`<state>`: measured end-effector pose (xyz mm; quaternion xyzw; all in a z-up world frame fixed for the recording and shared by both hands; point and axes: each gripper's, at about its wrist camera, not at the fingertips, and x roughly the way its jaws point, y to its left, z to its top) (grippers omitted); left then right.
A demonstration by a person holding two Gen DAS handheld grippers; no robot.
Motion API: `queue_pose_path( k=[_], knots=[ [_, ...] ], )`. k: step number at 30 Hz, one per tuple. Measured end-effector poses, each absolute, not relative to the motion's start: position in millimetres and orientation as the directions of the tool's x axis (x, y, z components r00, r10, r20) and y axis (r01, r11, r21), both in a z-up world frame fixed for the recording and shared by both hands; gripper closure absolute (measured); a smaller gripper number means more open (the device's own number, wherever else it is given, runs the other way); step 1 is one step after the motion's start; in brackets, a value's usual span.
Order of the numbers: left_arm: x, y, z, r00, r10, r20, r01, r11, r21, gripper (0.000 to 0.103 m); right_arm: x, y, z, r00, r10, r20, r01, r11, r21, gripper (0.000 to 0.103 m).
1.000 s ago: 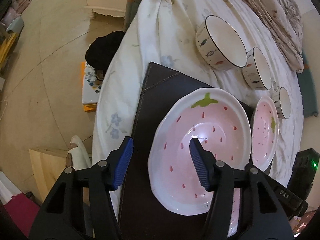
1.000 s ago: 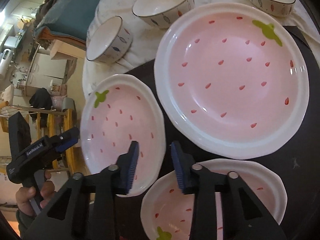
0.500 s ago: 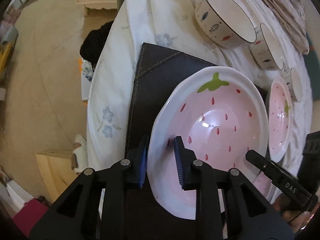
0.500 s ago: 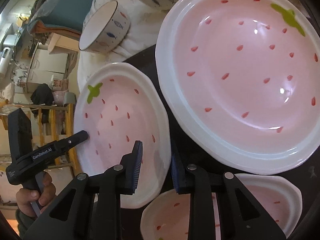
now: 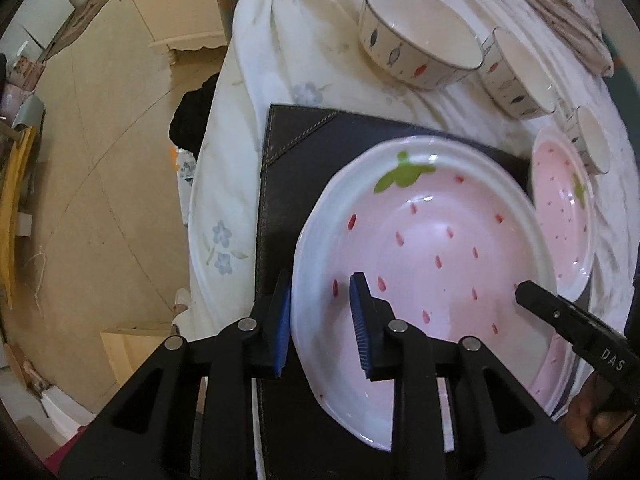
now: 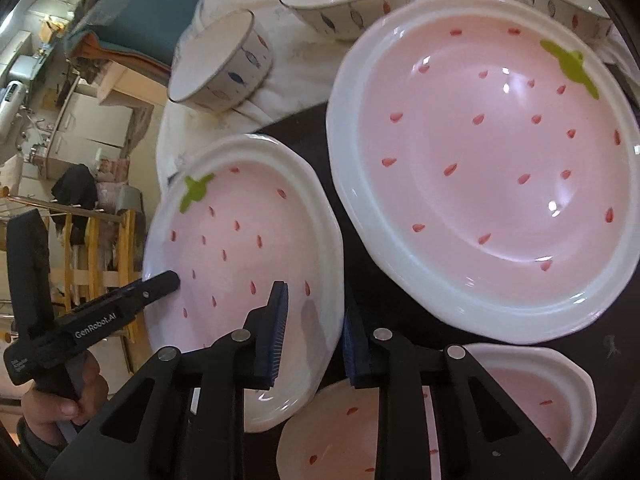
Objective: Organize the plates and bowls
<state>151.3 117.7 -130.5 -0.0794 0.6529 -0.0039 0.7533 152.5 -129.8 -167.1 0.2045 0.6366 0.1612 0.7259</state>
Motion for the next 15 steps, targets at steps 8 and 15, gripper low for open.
queue_pose_path(
  k=[8,15],
  knots=[
    [143,108,-107,0.202,-0.087,-0.975,-0.063,0.993,-0.102,0.080,143,-126,-137,0.181,0.455,-0.872,-0.044,0.889,0.455,0.081],
    [127,97,-86,0.247,-0.098,-0.964,-0.032,0.993,-0.110,0.080,136,-141,-120,0.239,0.484,-0.842,-0.049,0.872,0.487,0.083]
  ],
)
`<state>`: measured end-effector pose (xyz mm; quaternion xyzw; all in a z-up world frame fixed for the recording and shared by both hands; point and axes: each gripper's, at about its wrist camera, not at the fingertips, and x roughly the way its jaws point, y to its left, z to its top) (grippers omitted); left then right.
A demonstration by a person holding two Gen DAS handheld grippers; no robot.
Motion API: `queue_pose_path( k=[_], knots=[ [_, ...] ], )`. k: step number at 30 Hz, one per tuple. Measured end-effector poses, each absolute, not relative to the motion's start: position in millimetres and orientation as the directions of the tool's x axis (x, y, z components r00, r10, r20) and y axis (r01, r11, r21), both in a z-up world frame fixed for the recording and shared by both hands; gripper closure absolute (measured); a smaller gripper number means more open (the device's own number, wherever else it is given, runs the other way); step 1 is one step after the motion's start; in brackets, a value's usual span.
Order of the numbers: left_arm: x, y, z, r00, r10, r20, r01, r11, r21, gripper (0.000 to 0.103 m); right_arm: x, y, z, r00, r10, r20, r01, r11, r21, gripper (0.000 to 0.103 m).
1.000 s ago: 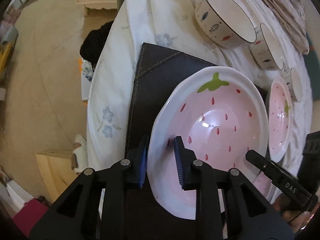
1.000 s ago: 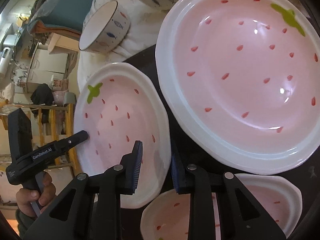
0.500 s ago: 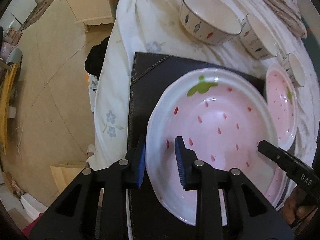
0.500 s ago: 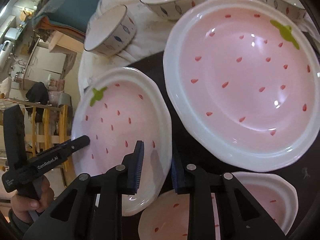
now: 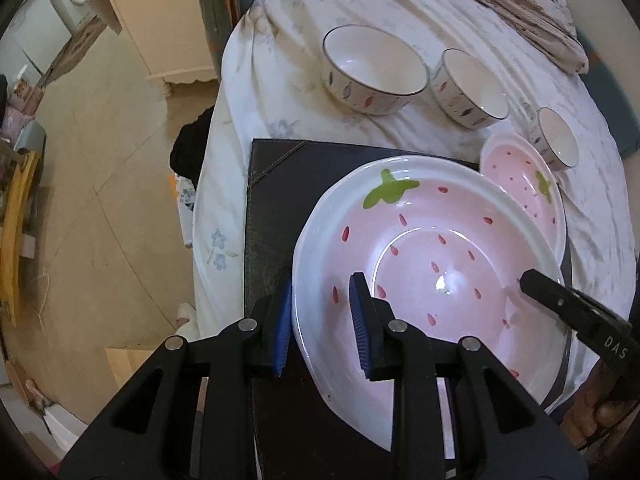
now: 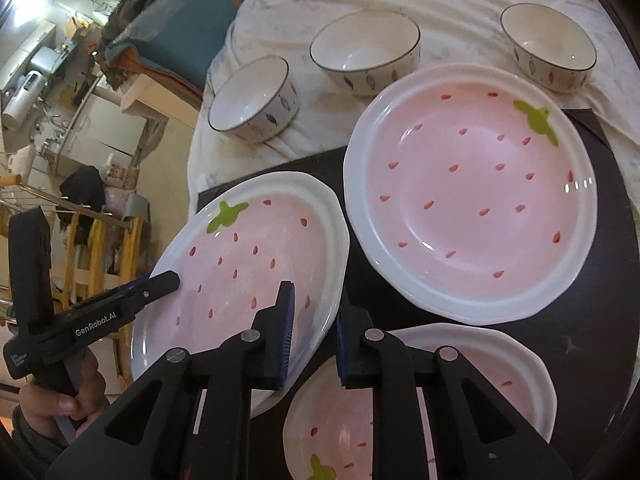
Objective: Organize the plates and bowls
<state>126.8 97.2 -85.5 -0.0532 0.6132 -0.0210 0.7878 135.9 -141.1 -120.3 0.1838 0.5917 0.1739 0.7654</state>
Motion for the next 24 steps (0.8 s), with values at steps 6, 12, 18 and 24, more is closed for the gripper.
queue_pose_path(
  k=[6,12,18,24],
  knots=[
    [111,81,-72,0.266,-0.111,-0.957,0.017,0.994,-0.110,0.080,118,-151,-100,0.265,0.501,-0.824,-0.103,0.864,0.493,0.084],
    [95,50,-64,0.273,-0.130,-0.953,0.079,0.990,-0.113,0.080,98,-176,-89,0.275,0.504,-0.819,-0.113,0.863,0.493,0.084],
    [72,17,-51,0.291,-0.171,-0.941,0.145,0.980,-0.133,0.080,72,-212,-80,0.297,0.512,-0.806,-0.108,0.856,0.505,0.084],
    [50,-15,-51,0.310,-0.161,-0.937,0.227,0.970,-0.092,0.080,48,-246,-69,0.319,0.513,-0.797,-0.095,0.854,0.511,0.084]
  ],
)
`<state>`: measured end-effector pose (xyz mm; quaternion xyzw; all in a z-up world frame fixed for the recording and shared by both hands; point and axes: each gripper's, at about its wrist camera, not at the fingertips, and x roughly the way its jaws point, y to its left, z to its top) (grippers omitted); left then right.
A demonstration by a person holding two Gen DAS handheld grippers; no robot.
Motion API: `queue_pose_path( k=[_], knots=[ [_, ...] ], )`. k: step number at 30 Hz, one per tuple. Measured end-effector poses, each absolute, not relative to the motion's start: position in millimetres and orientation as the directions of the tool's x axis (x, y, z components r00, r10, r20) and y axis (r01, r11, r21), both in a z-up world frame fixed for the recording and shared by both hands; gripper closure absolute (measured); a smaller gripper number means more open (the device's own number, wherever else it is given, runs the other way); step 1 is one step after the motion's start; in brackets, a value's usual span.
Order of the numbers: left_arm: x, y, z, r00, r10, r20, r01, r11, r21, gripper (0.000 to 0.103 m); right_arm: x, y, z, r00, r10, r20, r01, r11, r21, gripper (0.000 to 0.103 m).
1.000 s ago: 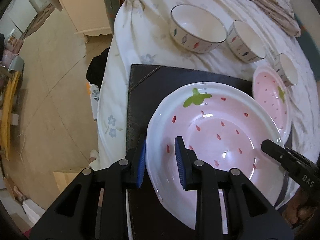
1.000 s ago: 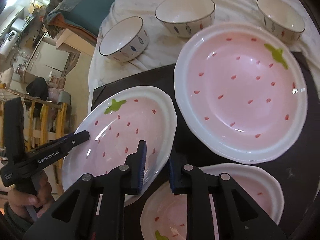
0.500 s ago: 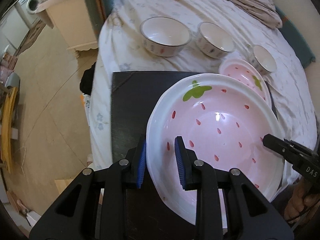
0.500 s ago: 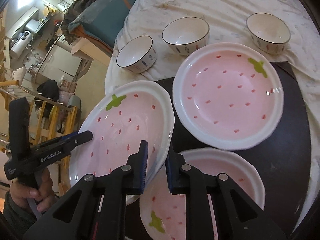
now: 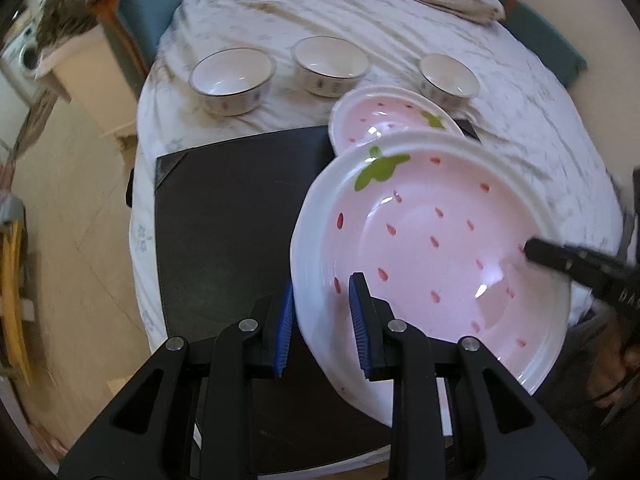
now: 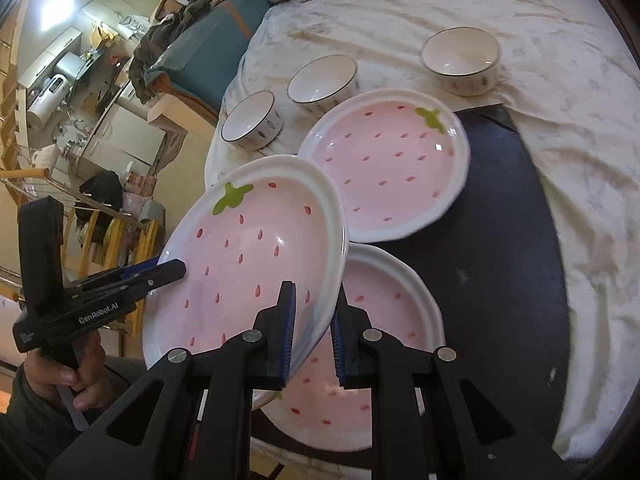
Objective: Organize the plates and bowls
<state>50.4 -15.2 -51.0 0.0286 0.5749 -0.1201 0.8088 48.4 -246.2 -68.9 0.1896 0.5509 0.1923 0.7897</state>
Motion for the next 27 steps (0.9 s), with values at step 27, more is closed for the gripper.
queue_pose_path(
  k=[27],
  knots=[
    [29,-56,-113,0.174,-0.066,-0.982,0.300,0.954,-0.011,0.081,25,-288,-117,0.283,0.501,-0.818,-0.012,0.854,0.519,0.084]
  ],
)
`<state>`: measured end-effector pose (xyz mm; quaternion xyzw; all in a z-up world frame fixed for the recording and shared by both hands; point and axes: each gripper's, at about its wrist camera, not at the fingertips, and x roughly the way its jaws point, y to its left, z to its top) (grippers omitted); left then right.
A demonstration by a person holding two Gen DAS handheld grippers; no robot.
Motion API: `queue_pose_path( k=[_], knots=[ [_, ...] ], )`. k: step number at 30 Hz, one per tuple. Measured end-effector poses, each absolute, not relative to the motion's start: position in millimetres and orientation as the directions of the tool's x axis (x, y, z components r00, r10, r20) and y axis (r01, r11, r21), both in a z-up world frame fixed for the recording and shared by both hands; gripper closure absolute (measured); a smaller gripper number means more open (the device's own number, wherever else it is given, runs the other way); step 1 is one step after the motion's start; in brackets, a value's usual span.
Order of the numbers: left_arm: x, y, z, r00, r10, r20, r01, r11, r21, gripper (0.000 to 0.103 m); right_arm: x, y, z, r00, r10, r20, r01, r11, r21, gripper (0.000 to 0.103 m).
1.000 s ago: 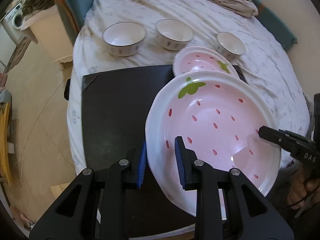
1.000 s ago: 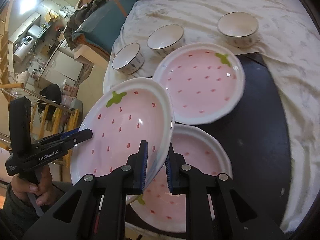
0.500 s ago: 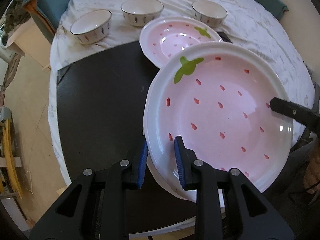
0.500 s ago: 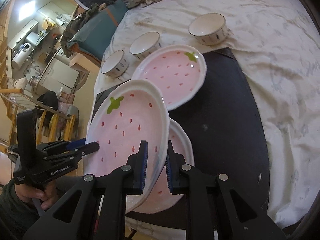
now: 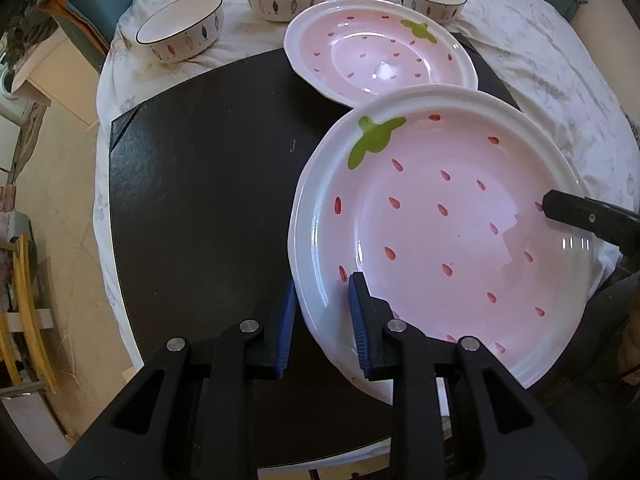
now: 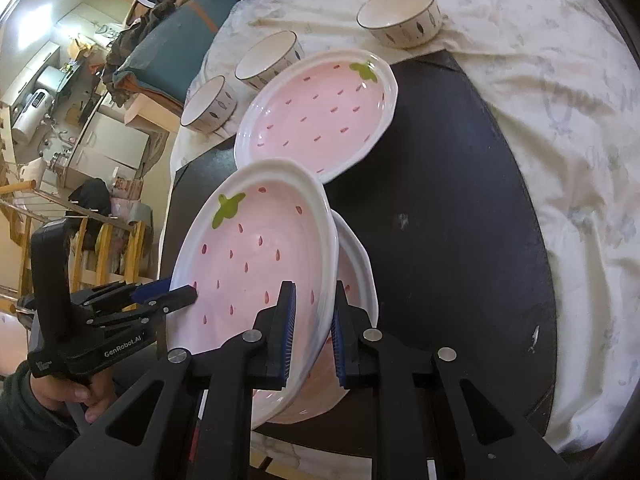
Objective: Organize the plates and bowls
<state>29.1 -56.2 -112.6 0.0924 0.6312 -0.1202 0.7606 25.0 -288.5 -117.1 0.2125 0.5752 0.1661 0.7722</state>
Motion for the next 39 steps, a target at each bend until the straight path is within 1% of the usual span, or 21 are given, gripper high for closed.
queue_pose_path(
  k=[5,6,7,8,9,10,11,12,14,16,19,23,25,27,28,29,30,31,32,33,39],
  knots=[
    [29,-60,-119,0.161,-0.033,-0.986,0.314,0.949,0.020,0.081,26,-286,-123,0.259,0.500,-0.826,-0.006,0.856,0.516,0.084],
    [29,-61,-120,0.165,-0.032,-0.986,0.321,0.947,0.023,0.083,27,-286,-124,0.255,0.500,-0.828,-0.004,0.857,0.516,0.084],
    [28,-64,-117,0.169,-0.070,-0.983,0.341,0.940,-0.008,0.096,28,-286,-125,0.250,0.500,-0.829,0.000,0.857,0.516,0.084],
    [26,-73,-112,0.146,-0.138,-0.979,0.381,0.921,-0.073,0.102,29,-285,-127,0.244,0.498,-0.832,0.003,0.858,0.514,0.084],
    [22,-81,-106,0.154,-0.159,-0.975,0.415,0.906,-0.083,0.099,30,-284,-128,0.237,0.491,-0.838,0.003,0.862,0.506,0.084],
    [16,-92,-100,0.211,-0.141,-0.967,0.456,0.889,-0.030,0.099,31,-283,-131,0.228,0.493,-0.840,0.005,0.862,0.507,0.085],
    [11,-101,-98,0.274,-0.086,-0.958,0.478,0.877,0.058,0.099,32,-281,-135,0.212,0.506,-0.836,0.009,0.854,0.520,0.085],
    [9,-105,-101,0.285,-0.057,-0.957,0.488,0.868,0.094,0.099,33,-278,-137,0.203,0.515,-0.833,0.004,0.850,0.527,0.085],
    [12,-106,-110,0.232,-0.066,-0.971,0.488,0.871,0.058,0.099,31,-268,-135,0.201,0.498,-0.843,-0.028,0.864,0.503,0.085],
    [15,-103,-109,0.243,-0.058,-0.968,0.470,0.880,0.065,0.099,31,-264,-141,0.183,0.465,-0.866,-0.031,0.883,0.467,0.086],
    [24,-90,-104,0.259,-0.066,-0.964,0.406,0.913,0.047,0.099,34,-271,-150,0.163,0.439,-0.884,0.010,0.895,0.446,0.086],
    [35,-71,-105,0.252,-0.047,-0.967,0.330,0.943,0.040,0.099,37,-289,-149,0.180,0.463,-0.868,0.065,0.875,0.480,0.086],
    [38,-67,-109,0.247,-0.026,-0.969,0.299,0.953,0.051,0.095,37,-289,-148,0.182,0.457,-0.870,0.067,0.877,0.475,0.086],
    [39,-63,-113,0.239,-0.010,-0.971,0.281,0.958,0.059,0.083,37,-286,-148,0.179,0.450,-0.875,0.062,0.882,0.467,0.086],
    [39,-60,-114,0.238,-0.005,-0.971,0.273,0.960,0.062,0.079,37,-284,-148,0.176,0.448,-0.876,0.060,0.884,0.464,0.086],
    [40,-58,-114,0.238,-0.001,-0.971,0.265,0.962,0.064,0.068,38,-283,-147,0.174,0.445,-0.878,0.058,0.886,0.461,0.086],
    [41,-57,-115,0.238,-0.002,-0.971,0.260,0.964,0.062,0.054,37,-283,-147,0.173,0.443,-0.879,0.057,0.887,0.458,0.086],
    [41,-55,-115,0.236,-0.017,-0.972,0.254,0.966,0.045,0.046,37,-283,-148,0.173,0.442,-0.880,0.057,0.888,0.457,0.086],
    [42,-53,-115,0.231,-0.039,-0.972,0.250,0.968,0.021,0.036,37,-283,-148,0.171,0.442,-0.880,0.059,0.888,0.457,0.086],
    [42,-51,-115,0.229,-0.047,-0.972,0.245,0.970,0.010,0.032,37,-282,-148,0.170,0.444,-0.880,0.063,0.886,0.459,0.086],
    [43,-44,-131,0.177,-0.021,-0.984,0.204,0.979,0.016,0.032,37,-282,-149,0.163,0.442,-0.882,0.068,0.887,0.457,0.086]
  ],
)
